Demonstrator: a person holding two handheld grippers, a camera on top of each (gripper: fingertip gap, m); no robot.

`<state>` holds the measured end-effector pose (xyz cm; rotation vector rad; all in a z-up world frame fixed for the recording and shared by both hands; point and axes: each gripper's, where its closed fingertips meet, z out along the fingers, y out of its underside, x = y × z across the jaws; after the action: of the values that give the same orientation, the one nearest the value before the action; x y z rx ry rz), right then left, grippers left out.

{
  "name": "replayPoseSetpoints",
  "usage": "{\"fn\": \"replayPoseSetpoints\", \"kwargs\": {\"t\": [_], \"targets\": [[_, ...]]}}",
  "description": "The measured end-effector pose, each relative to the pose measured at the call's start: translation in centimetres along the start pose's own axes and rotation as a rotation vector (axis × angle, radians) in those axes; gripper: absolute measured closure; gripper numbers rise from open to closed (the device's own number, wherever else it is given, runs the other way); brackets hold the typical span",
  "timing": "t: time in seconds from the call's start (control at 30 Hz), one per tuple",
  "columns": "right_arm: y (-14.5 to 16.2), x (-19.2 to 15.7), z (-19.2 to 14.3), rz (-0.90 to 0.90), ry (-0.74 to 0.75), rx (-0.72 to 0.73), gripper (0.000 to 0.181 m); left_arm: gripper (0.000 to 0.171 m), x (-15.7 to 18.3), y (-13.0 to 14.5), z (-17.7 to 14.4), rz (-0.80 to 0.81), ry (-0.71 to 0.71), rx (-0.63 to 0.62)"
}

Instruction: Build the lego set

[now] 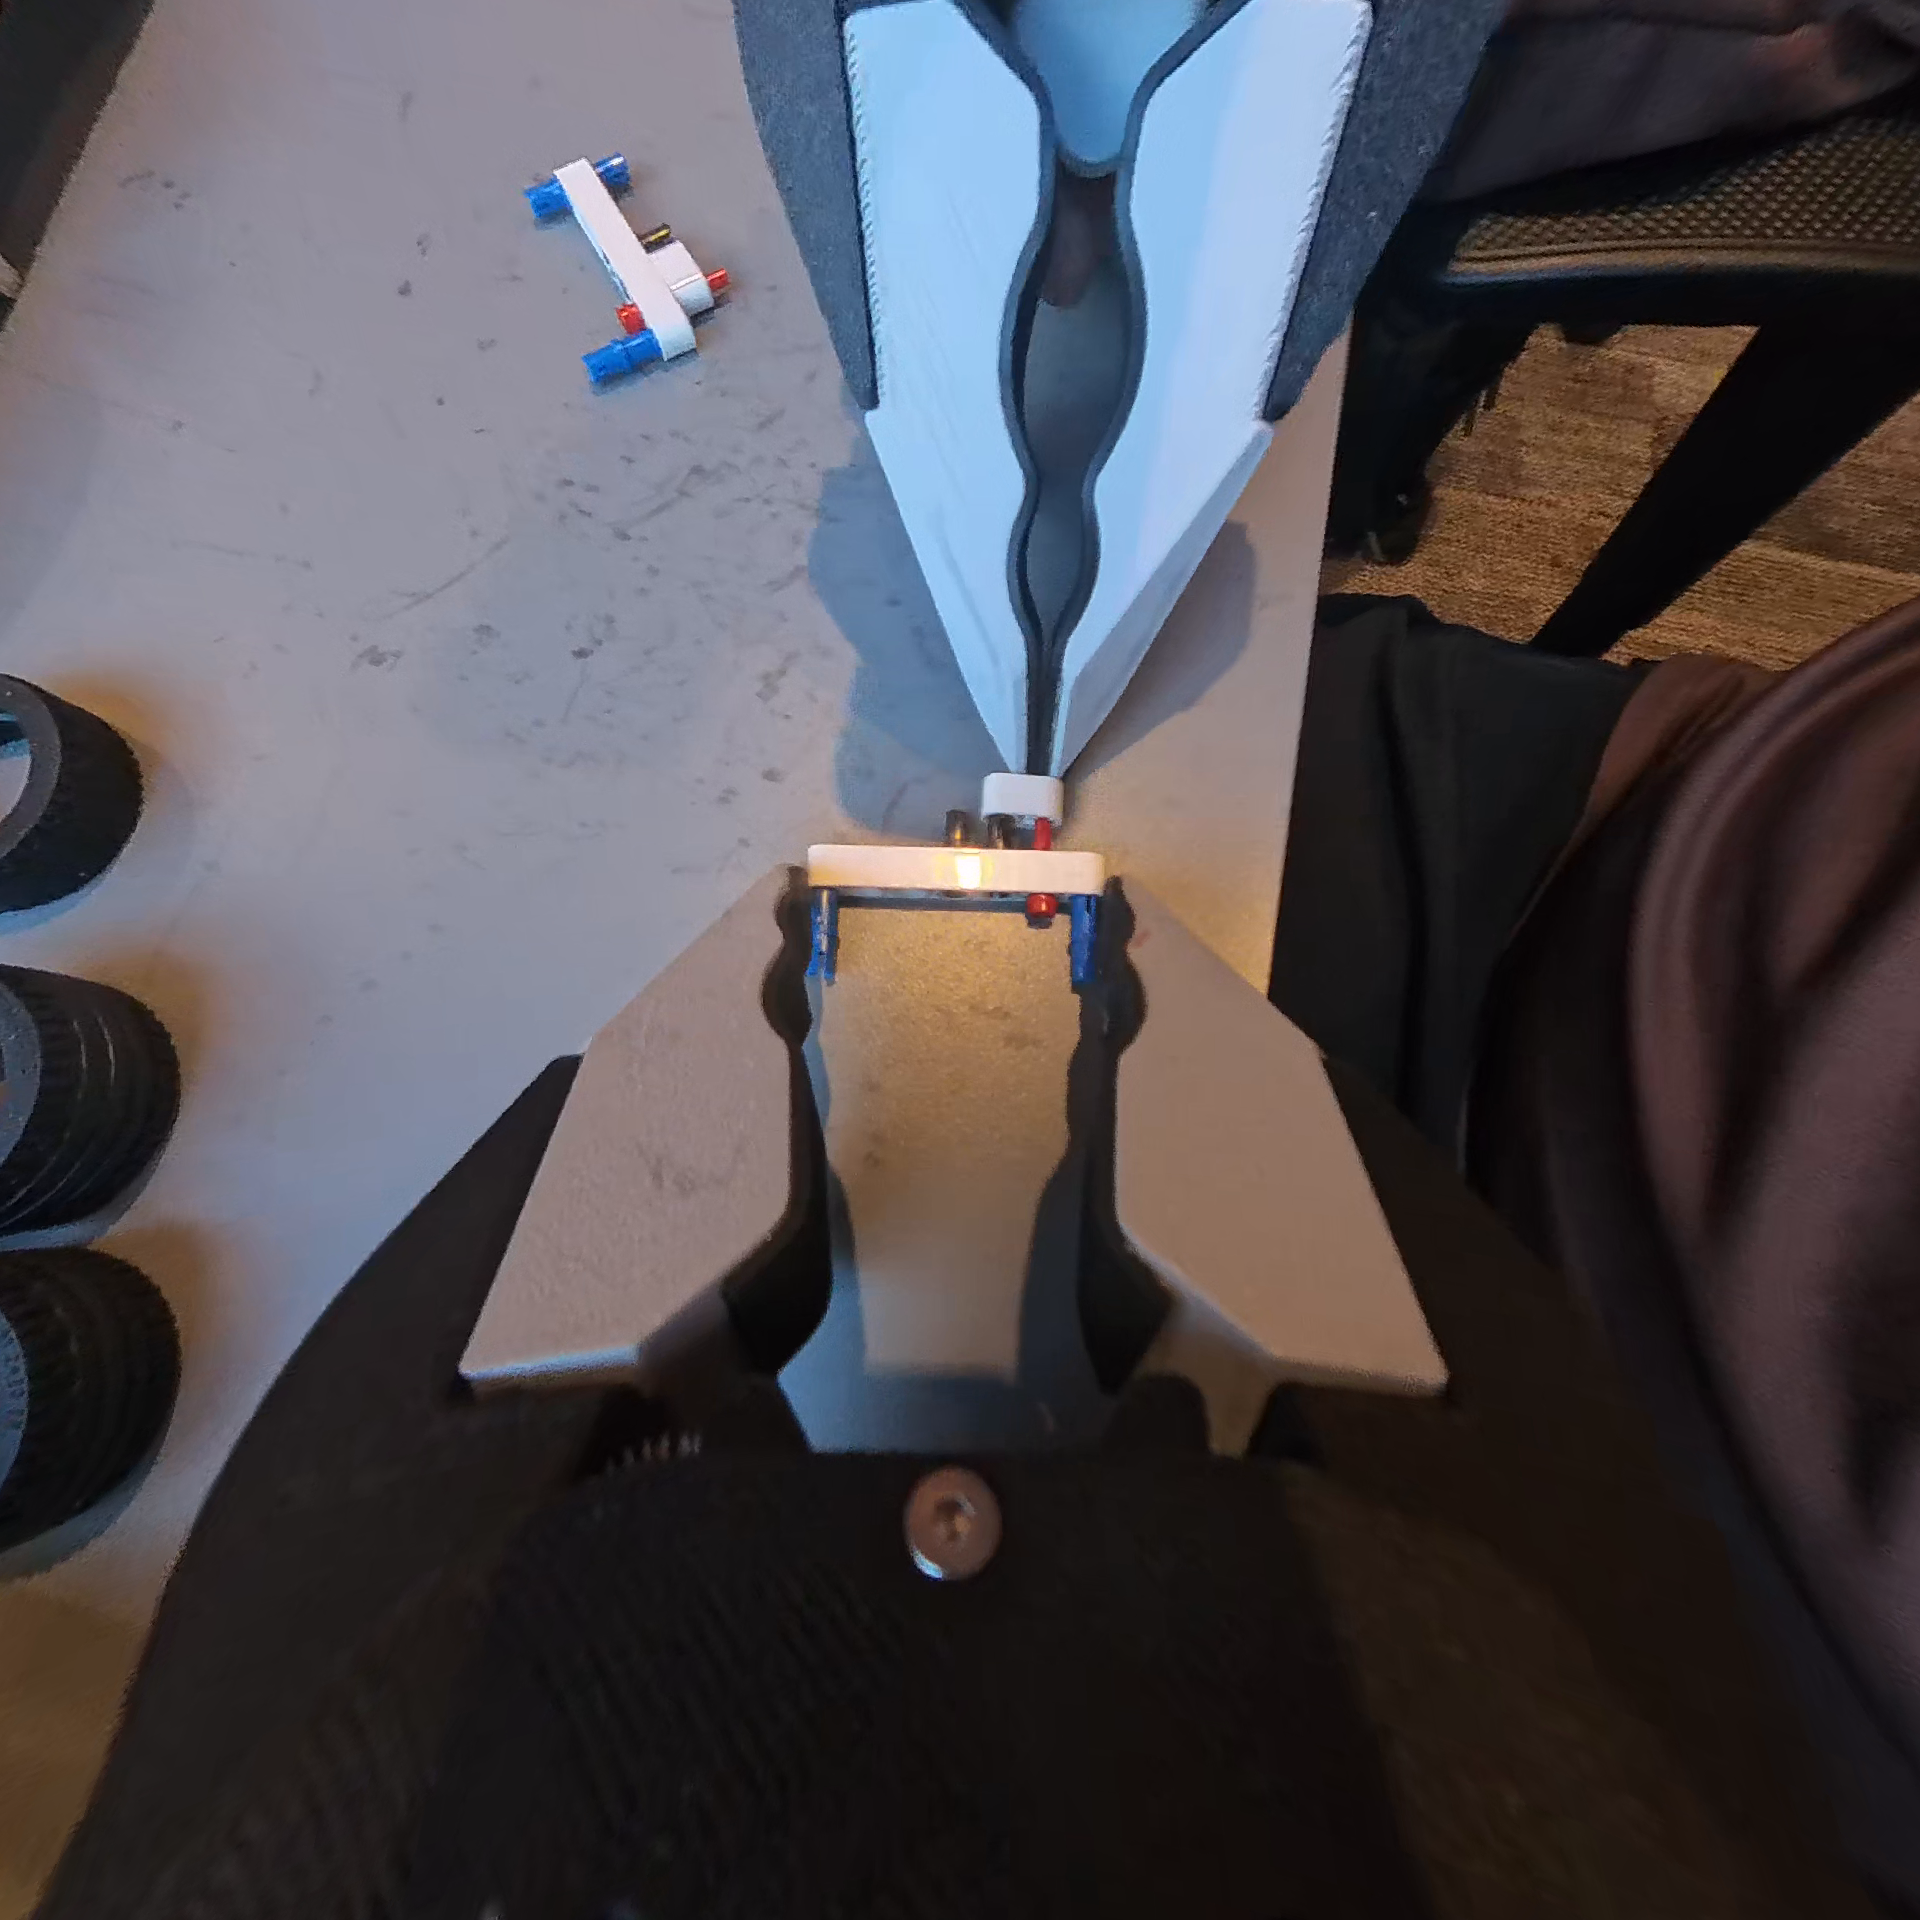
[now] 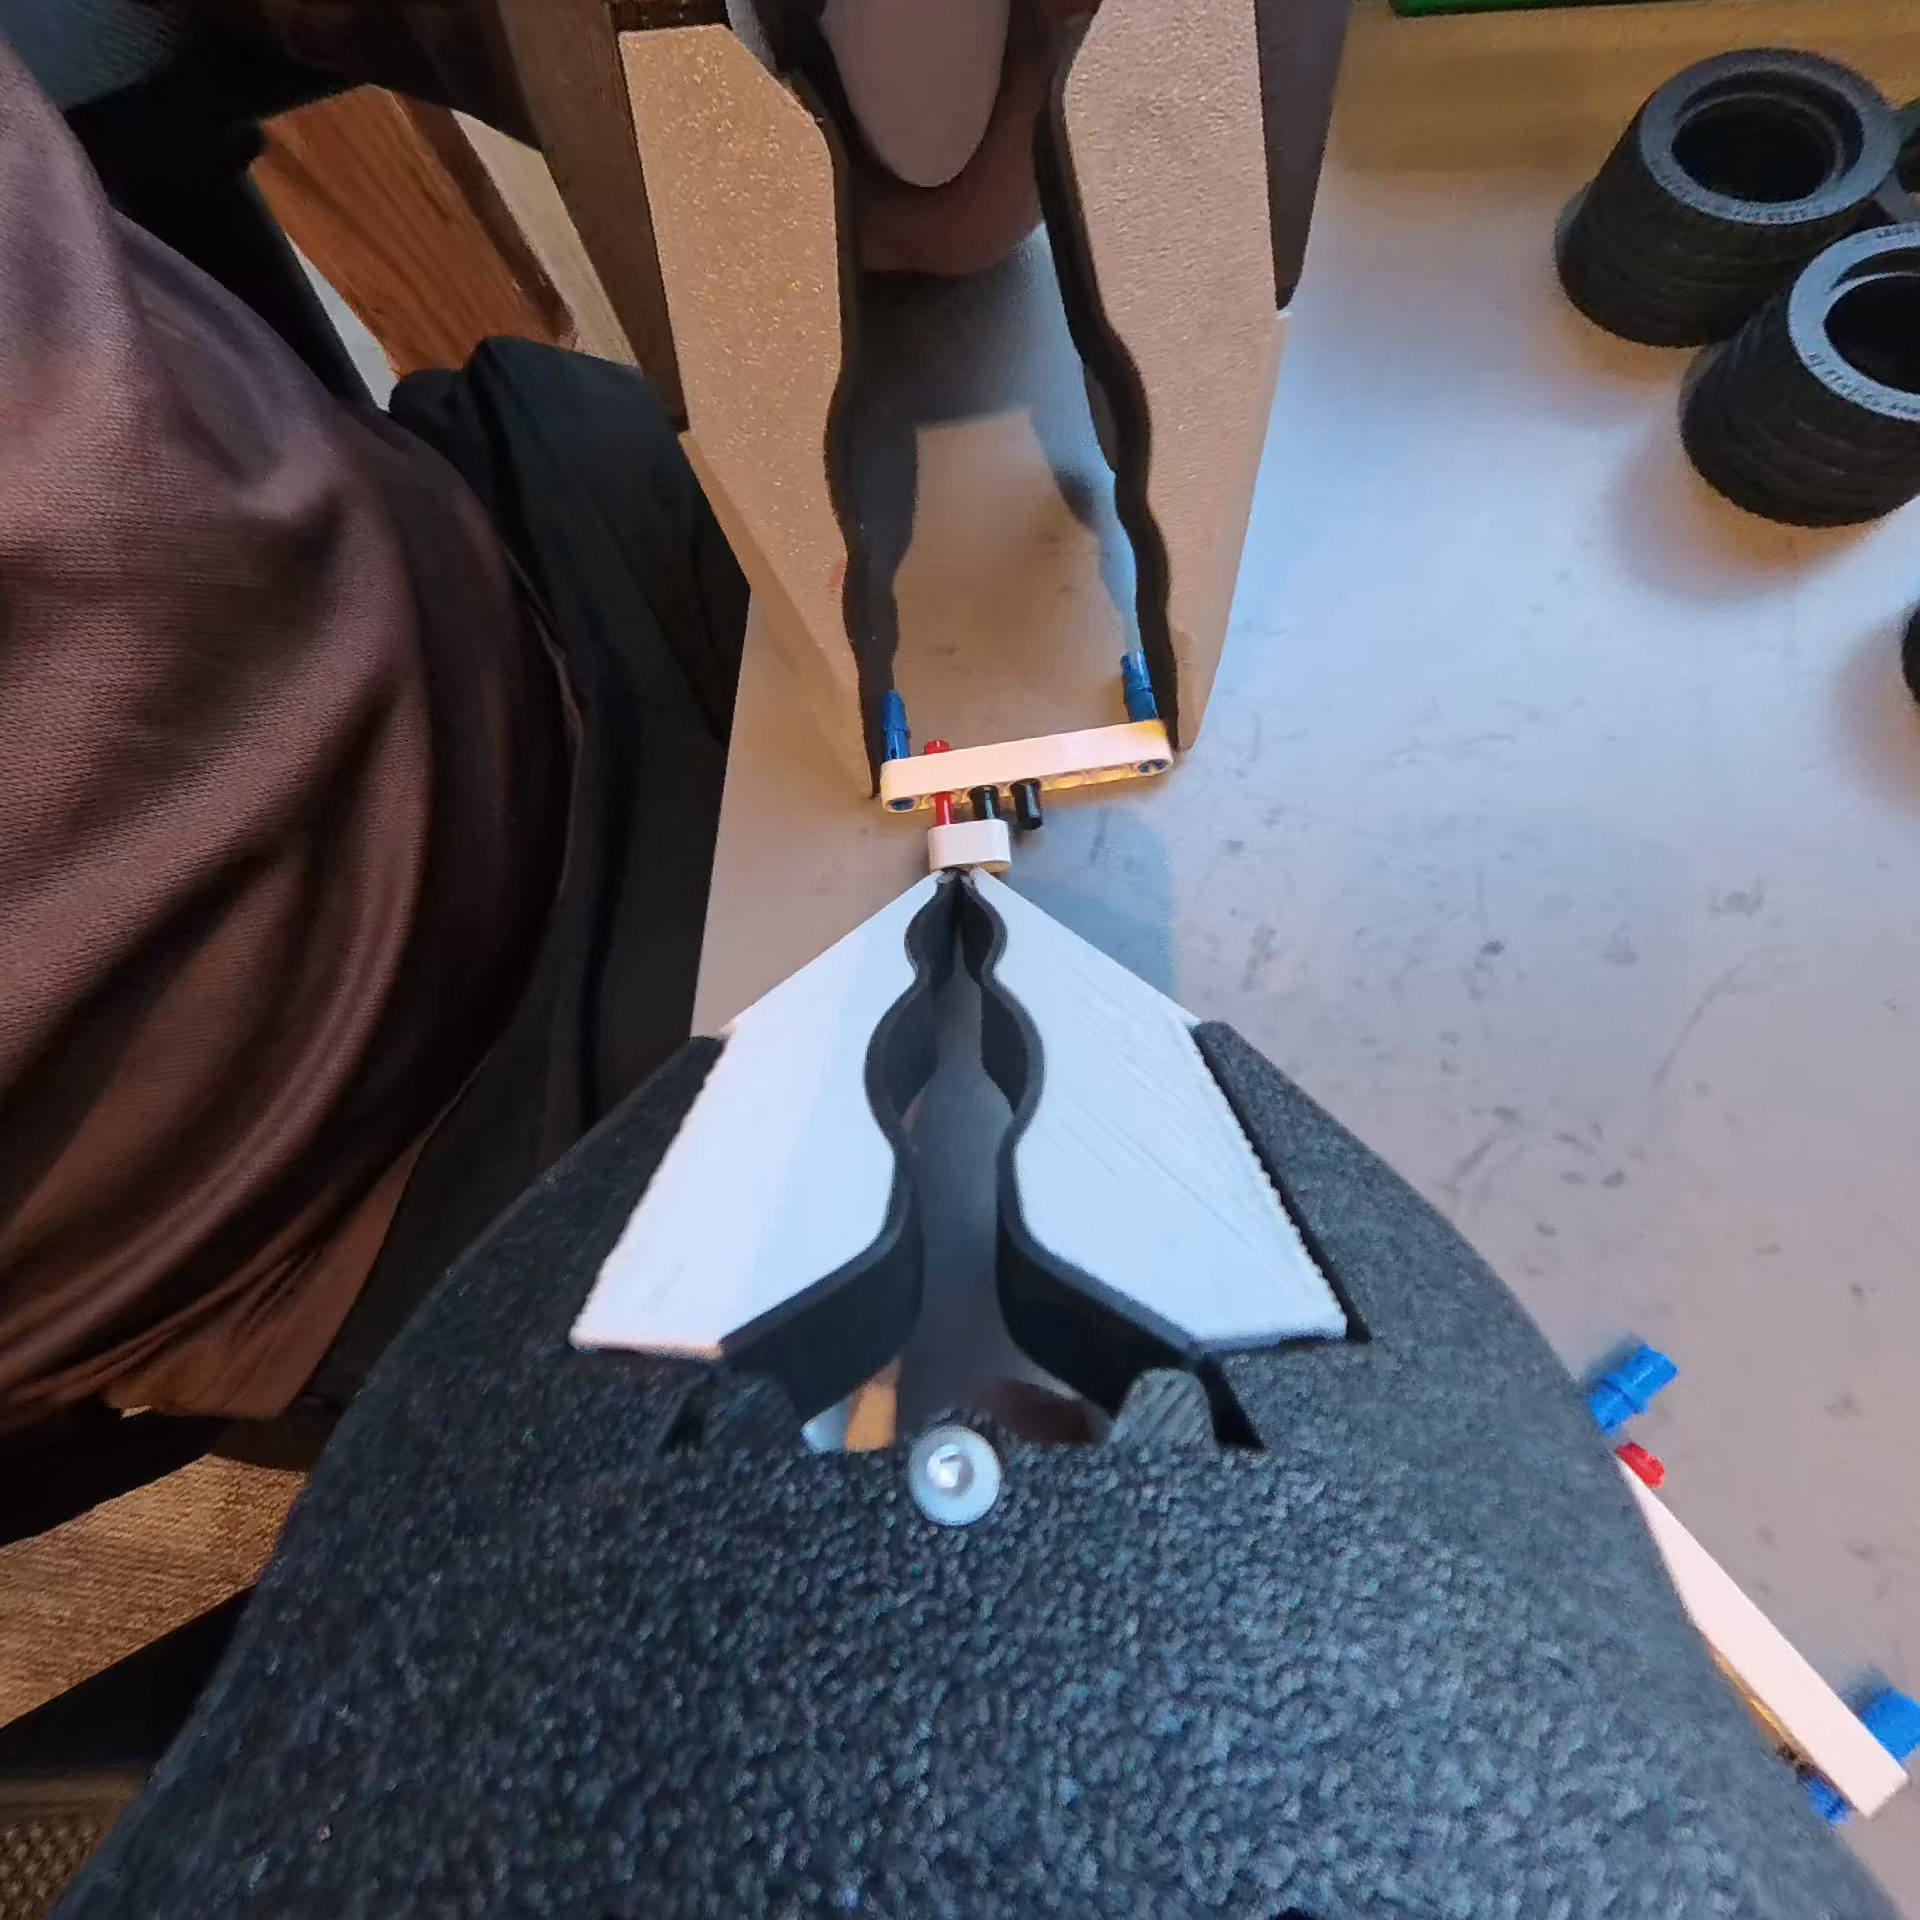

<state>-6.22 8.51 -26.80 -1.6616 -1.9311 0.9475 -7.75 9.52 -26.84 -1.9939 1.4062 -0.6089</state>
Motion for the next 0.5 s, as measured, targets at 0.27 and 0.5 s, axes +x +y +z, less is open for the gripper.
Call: {"fn": "replayPoseSetpoints", "kwargs": {"t": [0.27, 0.5], "targets": [[0.11, 0.36, -0.11, 0.000, 0.029, -0.004, 0.181, 0.118, 0.27, -0.04, 0.05, 0.017, 0.017, 0.010], [-0.05, 0.31, -0.01, 0.003, 0.020, -0.002, 0.181, 0.118, 0.28, -0.05, 0.06, 0.010, 0.015, -0.002]]}}
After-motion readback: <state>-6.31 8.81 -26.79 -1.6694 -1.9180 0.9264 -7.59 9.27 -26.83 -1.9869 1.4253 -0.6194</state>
